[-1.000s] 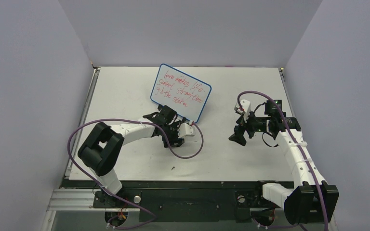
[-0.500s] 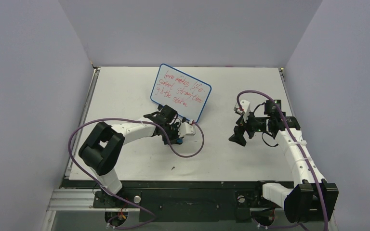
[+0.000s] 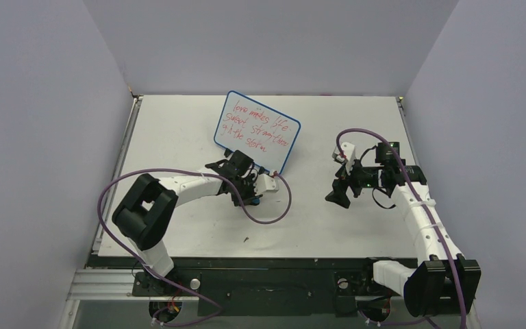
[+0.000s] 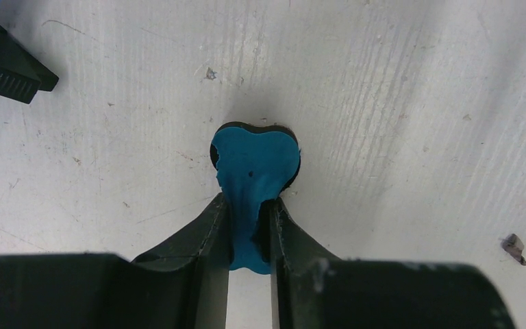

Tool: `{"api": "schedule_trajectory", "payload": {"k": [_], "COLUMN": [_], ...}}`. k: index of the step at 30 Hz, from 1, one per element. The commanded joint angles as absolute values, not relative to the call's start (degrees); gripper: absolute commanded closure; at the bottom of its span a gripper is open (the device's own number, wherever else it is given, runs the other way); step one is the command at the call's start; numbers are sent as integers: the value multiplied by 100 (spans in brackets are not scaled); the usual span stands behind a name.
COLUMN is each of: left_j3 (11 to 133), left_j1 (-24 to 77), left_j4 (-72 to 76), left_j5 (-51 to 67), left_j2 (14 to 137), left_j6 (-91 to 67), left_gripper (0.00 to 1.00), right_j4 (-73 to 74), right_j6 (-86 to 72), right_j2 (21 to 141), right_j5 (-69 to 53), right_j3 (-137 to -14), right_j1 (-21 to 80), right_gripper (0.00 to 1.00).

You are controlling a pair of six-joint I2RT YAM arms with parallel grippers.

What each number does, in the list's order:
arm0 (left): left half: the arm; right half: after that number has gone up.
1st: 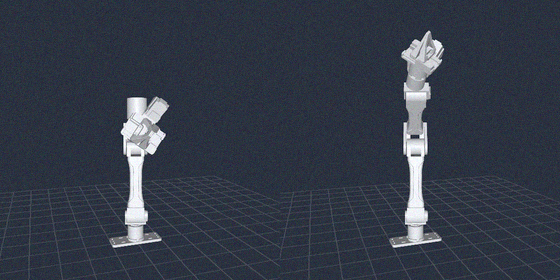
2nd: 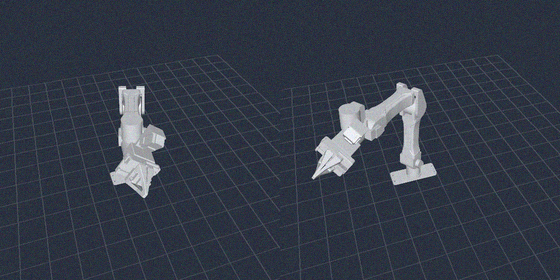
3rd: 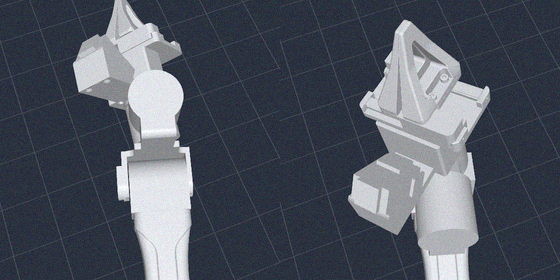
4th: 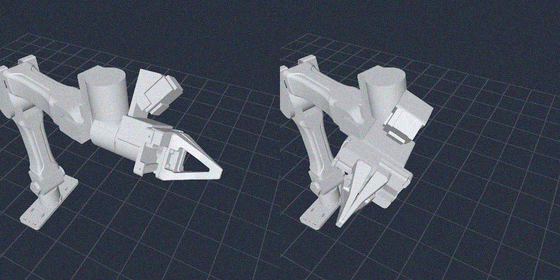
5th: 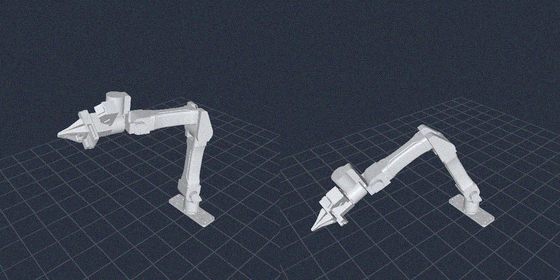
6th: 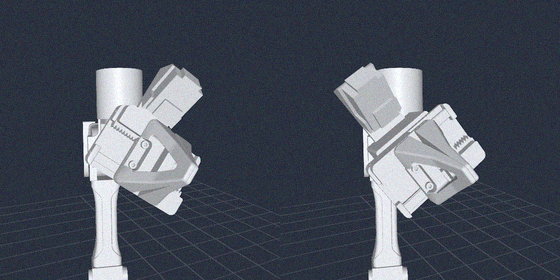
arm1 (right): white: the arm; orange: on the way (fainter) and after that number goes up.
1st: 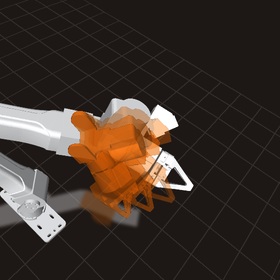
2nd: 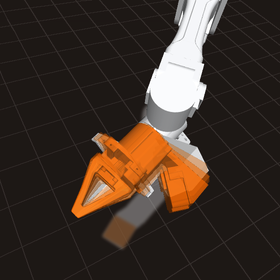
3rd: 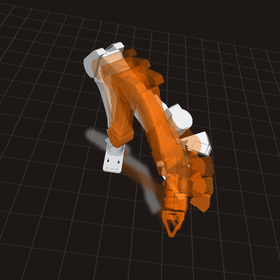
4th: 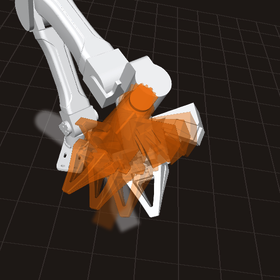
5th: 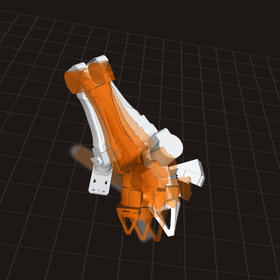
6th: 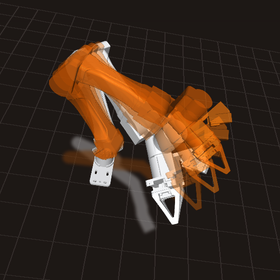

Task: Erase the whiteboard
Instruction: Pick up the whiteboard eraser from the center of the board.

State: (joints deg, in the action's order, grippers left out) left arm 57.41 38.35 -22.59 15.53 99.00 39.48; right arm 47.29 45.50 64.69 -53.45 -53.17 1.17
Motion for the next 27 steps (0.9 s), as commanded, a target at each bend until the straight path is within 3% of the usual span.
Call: {"api": "schedule_trajectory", "payload": {"k": [1,3,12,20,27], "left_j3": [5821,5819,5729,5403,4849], "left_j1": [3918,3913,3902,3715,2832], "left_j4": [-2214,-2233,-2057,-1492,-1051], "left_j5": [1500,1523,1683,1722,1929], "left_j2": [10056,10055,9513,7734,6036], "left_j6": [3832,3825,3509,1994,253], "left_gripper": [94,100,100,100,100], "right_j4": [4708,4717,4727,4713,4628], "right_j6": [4649,4645,4658,4633,4472], "right_j2": [6526,6529,6583,6638,6615], "right_j5": [-5580,-5581,-5542,-5441,-5082], "right_j3": [-5565,-5569,-5569,-5570,-5654], "right_j1": [132,132,132,117,54], "right_gripper": [11,11,11,12,13]}}
